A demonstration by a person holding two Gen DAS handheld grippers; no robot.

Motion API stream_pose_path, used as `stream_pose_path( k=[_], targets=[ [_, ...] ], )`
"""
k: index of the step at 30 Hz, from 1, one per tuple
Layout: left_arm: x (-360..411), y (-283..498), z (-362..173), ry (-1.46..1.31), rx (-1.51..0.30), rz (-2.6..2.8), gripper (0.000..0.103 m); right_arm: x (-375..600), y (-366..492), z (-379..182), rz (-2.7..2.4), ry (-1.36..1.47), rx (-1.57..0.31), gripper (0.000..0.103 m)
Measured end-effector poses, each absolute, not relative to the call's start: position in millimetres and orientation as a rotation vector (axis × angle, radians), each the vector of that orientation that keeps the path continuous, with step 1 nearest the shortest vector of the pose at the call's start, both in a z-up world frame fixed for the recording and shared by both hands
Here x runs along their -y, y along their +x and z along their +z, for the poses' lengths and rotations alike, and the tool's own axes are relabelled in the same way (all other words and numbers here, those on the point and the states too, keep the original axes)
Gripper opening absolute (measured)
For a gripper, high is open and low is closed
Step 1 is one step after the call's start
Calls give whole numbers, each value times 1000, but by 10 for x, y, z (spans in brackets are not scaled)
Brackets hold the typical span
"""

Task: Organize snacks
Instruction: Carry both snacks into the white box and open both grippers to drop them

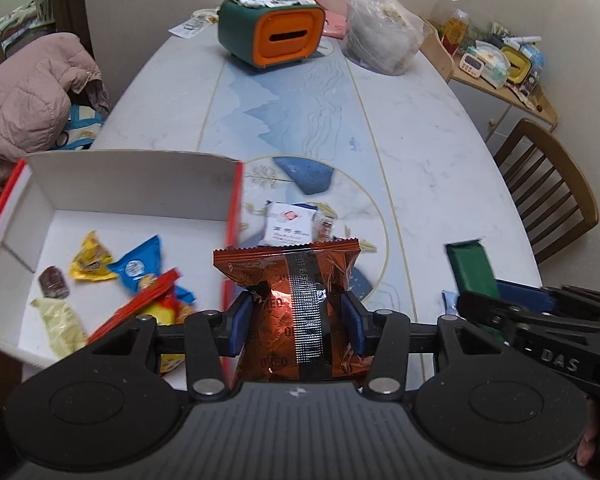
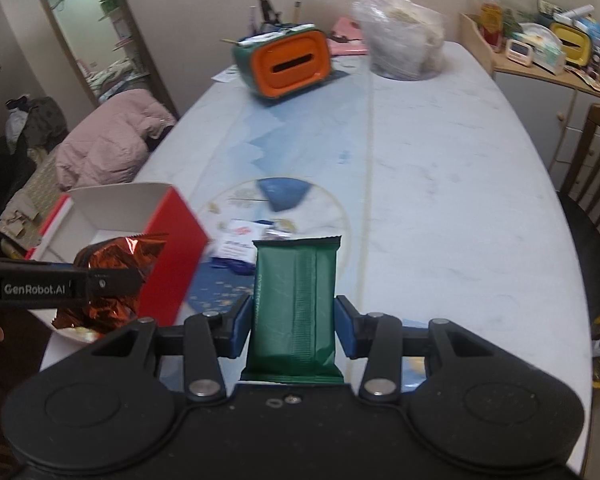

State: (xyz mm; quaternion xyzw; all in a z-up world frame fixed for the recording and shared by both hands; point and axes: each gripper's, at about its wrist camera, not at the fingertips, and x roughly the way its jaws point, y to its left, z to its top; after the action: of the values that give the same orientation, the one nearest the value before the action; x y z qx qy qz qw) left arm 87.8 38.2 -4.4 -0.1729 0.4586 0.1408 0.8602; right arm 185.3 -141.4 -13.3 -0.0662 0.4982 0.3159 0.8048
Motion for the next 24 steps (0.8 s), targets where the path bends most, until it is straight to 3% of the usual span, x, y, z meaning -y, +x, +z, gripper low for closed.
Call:
stream_pose_path(
  k=[24],
  targets=[
    [-1793, -19, -108, -370, -945, 486, 47, -236, 1187, -169, 854, -272, -1038, 42]
  ],
)
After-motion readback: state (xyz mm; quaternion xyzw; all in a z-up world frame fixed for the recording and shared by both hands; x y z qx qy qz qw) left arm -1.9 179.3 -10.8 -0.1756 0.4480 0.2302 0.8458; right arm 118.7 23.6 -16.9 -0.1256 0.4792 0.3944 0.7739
